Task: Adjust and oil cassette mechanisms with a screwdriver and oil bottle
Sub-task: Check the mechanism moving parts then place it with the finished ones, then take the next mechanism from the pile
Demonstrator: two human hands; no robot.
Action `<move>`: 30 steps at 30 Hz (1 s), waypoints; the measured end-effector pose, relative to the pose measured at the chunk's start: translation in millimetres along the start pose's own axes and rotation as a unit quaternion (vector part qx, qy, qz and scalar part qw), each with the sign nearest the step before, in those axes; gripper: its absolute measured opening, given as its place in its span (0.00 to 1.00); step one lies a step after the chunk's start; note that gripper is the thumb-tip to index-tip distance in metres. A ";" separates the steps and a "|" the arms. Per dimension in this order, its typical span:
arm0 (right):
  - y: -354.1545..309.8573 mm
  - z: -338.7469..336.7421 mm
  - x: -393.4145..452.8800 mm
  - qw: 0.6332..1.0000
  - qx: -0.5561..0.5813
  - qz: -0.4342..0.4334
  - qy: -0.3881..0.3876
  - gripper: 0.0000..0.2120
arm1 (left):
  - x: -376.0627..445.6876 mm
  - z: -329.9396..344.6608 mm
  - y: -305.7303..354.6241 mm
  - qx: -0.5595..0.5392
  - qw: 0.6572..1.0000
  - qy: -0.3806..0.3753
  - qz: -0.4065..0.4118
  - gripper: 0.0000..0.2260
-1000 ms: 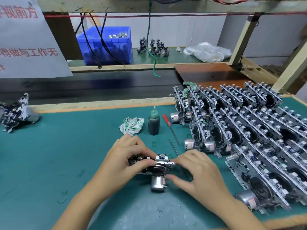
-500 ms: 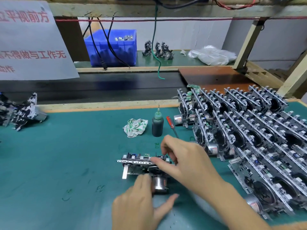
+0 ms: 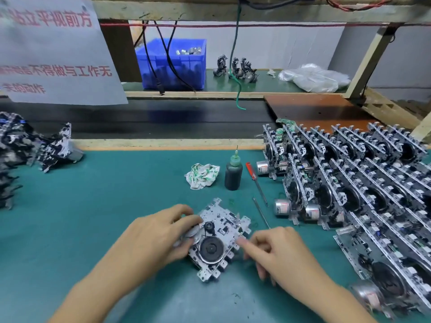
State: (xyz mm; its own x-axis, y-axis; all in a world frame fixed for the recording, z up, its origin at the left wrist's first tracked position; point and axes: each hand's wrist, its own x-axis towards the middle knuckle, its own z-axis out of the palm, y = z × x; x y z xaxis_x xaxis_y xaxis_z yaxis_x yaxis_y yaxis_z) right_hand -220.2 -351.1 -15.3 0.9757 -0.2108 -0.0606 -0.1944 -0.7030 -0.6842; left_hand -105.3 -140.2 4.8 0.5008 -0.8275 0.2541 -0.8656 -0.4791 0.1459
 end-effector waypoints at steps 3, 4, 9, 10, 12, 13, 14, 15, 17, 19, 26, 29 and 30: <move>4.2 2.6 0.7 0.997 0.032 -0.008 0.064 0.27 | 4.2 2.8 -8.0 -0.080 0.996 -0.013 0.027 0.16; 6.9 3.4 3.5 0.993 0.055 -0.017 0.105 0.26 | 5.5 8.3 -8.1 -0.106 0.994 0.010 0.016 0.17; 19.1 14.7 10.7 0.973 0.054 -0.026 0.223 0.11 | -1.0 38.3 -11.7 -0.261 0.964 -0.032 -0.031 0.46; 21.6 15.7 10.8 0.971 0.053 -0.029 0.229 0.12 | -3.8 41.9 -12.7 -0.274 0.960 -0.030 -0.041 0.50; 26.4 16.6 11.1 0.970 0.052 -0.038 0.235 0.13 | -7.6 45.7 -12.9 -0.291 0.954 -0.016 -0.070 0.51; 27.9 17.3 11.7 0.970 0.052 -0.041 0.233 0.14 | -8.3 47.1 -11.9 -0.298 0.951 -0.005 -0.079 0.50; 29.0 18.1 11.9 0.971 0.052 -0.044 0.228 0.14 | -8.7 48.8 -11.2 -0.305 0.948 0.006 -0.085 0.48; 29.4 18.9 12.1 0.973 0.049 -0.045 0.222 0.14 | -8.9 50.6 -11.0 -0.312 0.946 0.014 -0.090 0.47; 28.8 20.5 12.0 0.975 0.038 -0.044 0.215 0.13 | -9.1 51.9 -10.7 -0.321 0.942 0.018 -0.099 0.47; 27.7 21.2 11.0 0.975 0.035 -0.044 0.215 0.13 | -9.7 52.2 -10.8 -0.328 0.939 0.016 -0.103 0.47; 26.4 21.1 9.6 0.971 -0.006 -0.022 0.240 0.13 | -9.3 51.1 -3.7 -0.286 0.952 0.011 -0.111 0.47; 24.4 19.8 7.5 0.960 -0.090 0.003 0.264 0.11 | -6.4 50.9 2.6 -0.237 0.965 0.040 -0.103 0.41; 24.3 19.5 7.5 0.959 -0.097 0.009 0.265 0.11 | -6.8 51.3 2.1 -0.236 0.966 0.039 -0.103 0.40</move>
State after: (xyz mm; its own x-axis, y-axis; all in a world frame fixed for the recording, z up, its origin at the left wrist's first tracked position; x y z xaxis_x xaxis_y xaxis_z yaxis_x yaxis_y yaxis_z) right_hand -215.6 -356.5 -46.5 0.7937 -0.5037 0.3411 -0.2769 -0.7983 -0.5348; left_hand -110.5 -150.6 -45.7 0.6765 -0.6955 0.2421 -0.6612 -0.4290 0.6154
